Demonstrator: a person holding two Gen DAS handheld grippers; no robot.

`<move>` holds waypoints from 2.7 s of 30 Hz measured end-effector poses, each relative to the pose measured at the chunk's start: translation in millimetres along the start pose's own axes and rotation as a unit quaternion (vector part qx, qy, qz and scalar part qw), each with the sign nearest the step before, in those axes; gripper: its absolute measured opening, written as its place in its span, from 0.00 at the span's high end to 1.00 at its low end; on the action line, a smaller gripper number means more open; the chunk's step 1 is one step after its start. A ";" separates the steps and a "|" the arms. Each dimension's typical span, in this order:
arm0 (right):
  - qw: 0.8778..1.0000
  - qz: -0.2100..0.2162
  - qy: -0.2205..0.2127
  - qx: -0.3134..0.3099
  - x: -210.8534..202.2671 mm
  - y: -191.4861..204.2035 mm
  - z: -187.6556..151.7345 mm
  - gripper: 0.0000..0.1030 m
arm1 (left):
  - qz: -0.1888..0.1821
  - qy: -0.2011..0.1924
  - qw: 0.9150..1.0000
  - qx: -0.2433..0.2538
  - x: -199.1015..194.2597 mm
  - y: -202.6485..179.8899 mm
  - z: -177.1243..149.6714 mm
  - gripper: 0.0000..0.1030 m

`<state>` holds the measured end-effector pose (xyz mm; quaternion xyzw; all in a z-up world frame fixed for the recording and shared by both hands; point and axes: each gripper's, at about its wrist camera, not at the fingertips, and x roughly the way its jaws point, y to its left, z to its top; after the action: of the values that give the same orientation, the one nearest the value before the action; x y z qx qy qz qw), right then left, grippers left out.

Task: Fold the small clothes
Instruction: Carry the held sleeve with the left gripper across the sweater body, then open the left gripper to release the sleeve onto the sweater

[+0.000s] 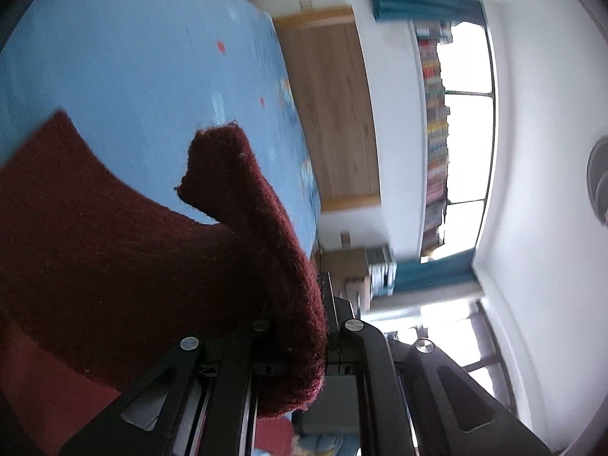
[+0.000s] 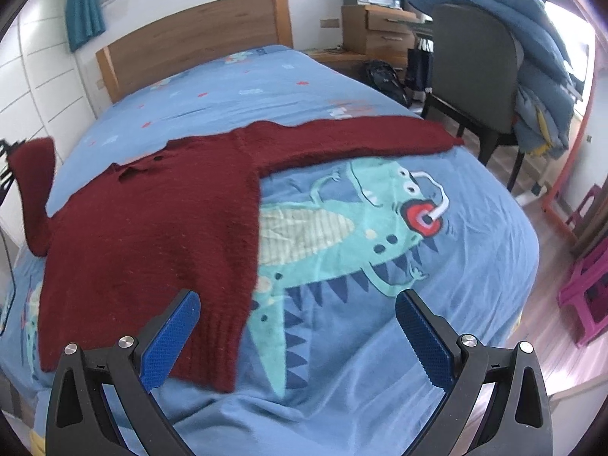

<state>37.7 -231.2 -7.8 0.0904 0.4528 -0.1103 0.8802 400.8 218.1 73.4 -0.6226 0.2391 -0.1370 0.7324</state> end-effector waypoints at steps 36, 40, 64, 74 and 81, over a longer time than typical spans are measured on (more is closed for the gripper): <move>0.999 -0.012 0.015 0.040 11.2 -46.5 -9.4 0.00 | 0.211 0.243 0.922 0.215 98.7 30.2 -247.4 0.73; 0.999 -0.012 0.014 0.043 11.9 -49.7 -9.6 0.00 | 0.211 0.210 0.931 0.211 81.0 25.5 -231.3 0.63; 0.999 -0.017 -0.007 0.039 2.1 -52.9 2.5 0.00 | 0.385 0.117 0.810 0.426 81.4 32.2 -299.4 0.63; 0.999 -0.023 -0.010 0.032 3.1 -45.5 8.8 0.00 | 0.395 0.133 0.792 0.447 38.0 76.1 -299.3 0.56; 0.999 -0.024 -0.021 0.017 0.8 -28.6 17.7 0.00 | 0.454 0.051 0.788 0.414 7.6 84.9 -252.7 0.56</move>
<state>44.0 -263.4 0.0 0.0922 0.4347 -0.1408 0.8847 267.4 16.3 -38.9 -0.0719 0.4512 0.0938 0.8846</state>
